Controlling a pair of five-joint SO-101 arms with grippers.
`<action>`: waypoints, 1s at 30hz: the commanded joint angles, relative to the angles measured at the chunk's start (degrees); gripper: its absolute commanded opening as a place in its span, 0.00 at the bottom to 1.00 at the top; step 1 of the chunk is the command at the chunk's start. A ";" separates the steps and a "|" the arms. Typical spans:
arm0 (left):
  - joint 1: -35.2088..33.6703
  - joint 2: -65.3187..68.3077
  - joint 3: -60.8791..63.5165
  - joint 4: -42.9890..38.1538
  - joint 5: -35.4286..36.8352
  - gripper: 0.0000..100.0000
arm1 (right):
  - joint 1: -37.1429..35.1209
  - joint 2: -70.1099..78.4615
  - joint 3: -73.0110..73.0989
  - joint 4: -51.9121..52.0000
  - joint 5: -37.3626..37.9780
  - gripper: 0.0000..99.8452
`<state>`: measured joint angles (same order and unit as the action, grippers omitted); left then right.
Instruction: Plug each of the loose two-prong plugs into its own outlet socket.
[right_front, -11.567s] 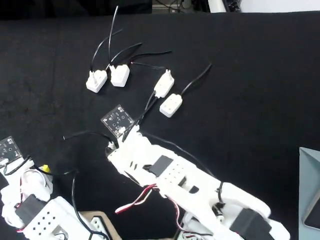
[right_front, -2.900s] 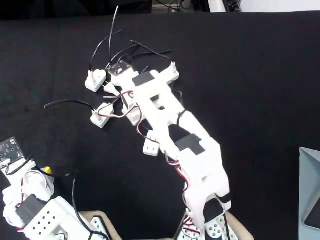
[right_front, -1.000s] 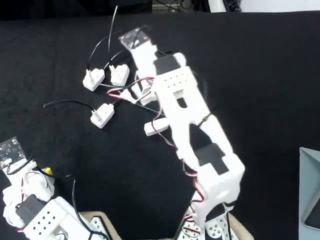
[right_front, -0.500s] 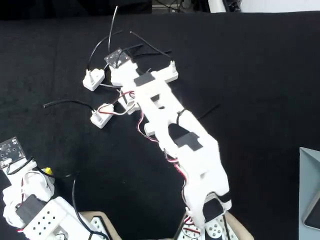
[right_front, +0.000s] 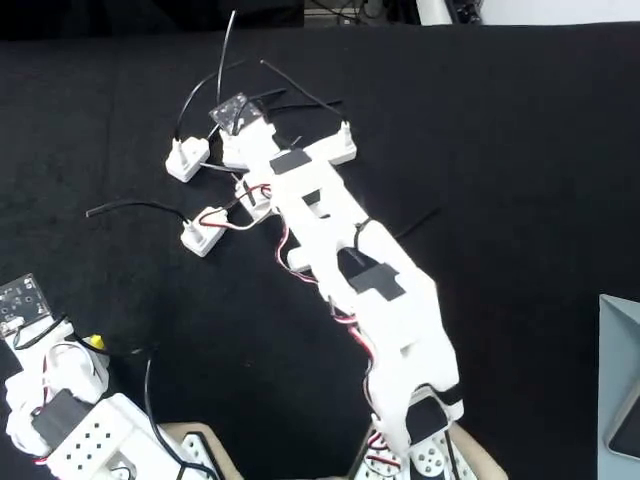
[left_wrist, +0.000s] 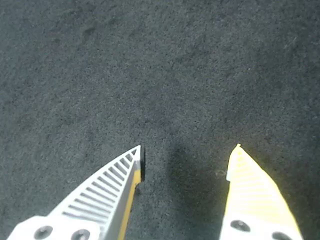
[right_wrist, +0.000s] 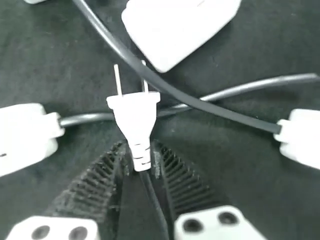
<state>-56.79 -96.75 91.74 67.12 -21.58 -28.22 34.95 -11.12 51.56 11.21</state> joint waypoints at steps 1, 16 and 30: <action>0.04 -0.35 0.22 -1.05 -0.53 0.28 | -0.09 -10.68 1.45 3.16 0.44 0.01; 0.04 -0.35 0.22 -1.05 -0.53 0.28 | 9.49 -50.51 28.35 10.64 13.01 0.01; 0.04 -0.35 0.22 -1.05 -0.53 0.28 | 21.80 -75.56 36.09 11.08 -2.02 0.09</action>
<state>-56.79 -96.75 92.44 67.12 -21.58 -8.26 -36.26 25.10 62.20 16.31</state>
